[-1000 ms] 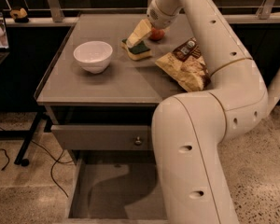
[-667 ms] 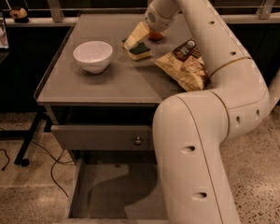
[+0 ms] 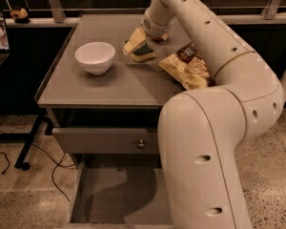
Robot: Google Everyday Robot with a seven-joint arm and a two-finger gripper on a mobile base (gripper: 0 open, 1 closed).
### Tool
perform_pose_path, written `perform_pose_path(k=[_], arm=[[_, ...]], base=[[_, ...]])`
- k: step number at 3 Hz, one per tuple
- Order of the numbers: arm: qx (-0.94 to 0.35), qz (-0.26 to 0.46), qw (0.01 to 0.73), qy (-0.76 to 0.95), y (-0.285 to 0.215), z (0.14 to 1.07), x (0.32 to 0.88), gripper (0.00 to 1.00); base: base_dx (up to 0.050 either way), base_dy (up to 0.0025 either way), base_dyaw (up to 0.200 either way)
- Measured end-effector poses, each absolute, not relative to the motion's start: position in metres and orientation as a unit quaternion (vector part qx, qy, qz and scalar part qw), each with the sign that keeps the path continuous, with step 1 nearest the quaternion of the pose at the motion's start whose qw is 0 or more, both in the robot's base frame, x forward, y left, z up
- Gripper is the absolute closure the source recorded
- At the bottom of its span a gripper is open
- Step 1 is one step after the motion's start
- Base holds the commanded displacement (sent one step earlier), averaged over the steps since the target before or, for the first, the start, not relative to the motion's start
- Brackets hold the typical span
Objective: Place sponge into middle drawer
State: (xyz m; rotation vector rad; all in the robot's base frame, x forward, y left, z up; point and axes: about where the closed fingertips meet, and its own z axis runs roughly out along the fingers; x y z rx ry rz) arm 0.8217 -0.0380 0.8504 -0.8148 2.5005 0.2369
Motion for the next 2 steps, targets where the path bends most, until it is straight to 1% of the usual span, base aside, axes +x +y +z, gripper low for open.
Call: perform_pose_path(k=[2], arm=[[-0.28,0.066,0.235,0.928,-0.033,0.822,0.807,0.0]], base=[[0.0,0.0,0.0]])
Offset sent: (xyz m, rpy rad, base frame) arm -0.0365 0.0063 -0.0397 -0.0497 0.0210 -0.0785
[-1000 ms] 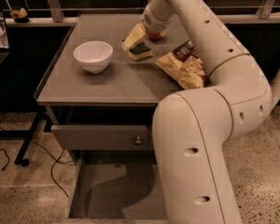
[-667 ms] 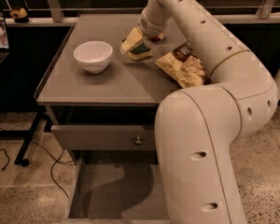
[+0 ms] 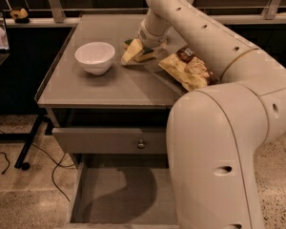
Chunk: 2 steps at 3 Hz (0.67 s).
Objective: Place sponge into middle drawer
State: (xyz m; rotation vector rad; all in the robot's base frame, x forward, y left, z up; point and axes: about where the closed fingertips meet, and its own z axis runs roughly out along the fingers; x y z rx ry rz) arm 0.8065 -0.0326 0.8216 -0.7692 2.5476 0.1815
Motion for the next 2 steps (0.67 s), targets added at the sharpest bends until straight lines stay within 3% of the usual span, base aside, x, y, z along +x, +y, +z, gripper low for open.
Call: perform_pose_path(k=[2], arm=[[-0.282,0.066,0.229,0.93,-0.0317,0.815,0.8043,0.42]], base=[[0.0,0.0,0.0]])
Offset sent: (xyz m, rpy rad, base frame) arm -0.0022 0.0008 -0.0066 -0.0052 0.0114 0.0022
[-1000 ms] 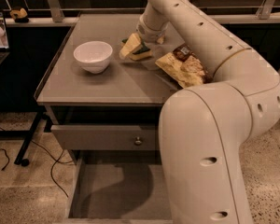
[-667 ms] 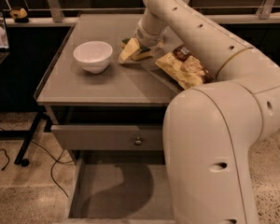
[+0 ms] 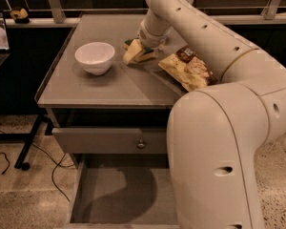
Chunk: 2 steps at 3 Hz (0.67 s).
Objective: Place sponge into middle drawer
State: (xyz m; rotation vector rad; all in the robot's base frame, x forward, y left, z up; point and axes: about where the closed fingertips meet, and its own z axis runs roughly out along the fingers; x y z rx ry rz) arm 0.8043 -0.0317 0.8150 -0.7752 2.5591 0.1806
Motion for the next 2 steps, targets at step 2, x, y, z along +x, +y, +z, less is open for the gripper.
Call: perform_pose_path(k=[2], arm=[[-0.282,0.066,0.229,0.93,-0.0317,0.8149,0.8043,0.89]], base=[[0.0,0.0,0.0]])
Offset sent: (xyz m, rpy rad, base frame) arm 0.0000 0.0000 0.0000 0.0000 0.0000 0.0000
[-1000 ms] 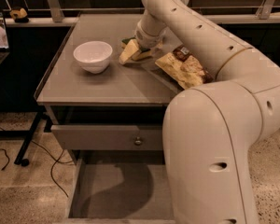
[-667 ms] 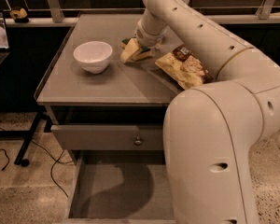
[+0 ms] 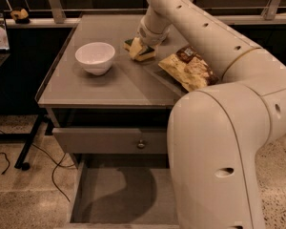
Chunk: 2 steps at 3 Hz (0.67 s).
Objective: Place sponge into middle drawer
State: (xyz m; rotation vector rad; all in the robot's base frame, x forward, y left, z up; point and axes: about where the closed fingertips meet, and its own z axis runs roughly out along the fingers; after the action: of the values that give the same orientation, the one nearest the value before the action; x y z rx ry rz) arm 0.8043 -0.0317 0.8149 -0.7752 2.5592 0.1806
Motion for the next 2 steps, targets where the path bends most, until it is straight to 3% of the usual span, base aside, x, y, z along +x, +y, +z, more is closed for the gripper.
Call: perform_pose_path(k=[1,2], arm=[[-0.282,0.066,0.229,0.93,-0.0317,0.8149,0.8043,1.0],[-0.282,0.066,0.229,0.93,-0.0317,0.815,0.8043,1.0]], base=[[0.0,0.0,0.0],[0.0,0.0,0.0]])
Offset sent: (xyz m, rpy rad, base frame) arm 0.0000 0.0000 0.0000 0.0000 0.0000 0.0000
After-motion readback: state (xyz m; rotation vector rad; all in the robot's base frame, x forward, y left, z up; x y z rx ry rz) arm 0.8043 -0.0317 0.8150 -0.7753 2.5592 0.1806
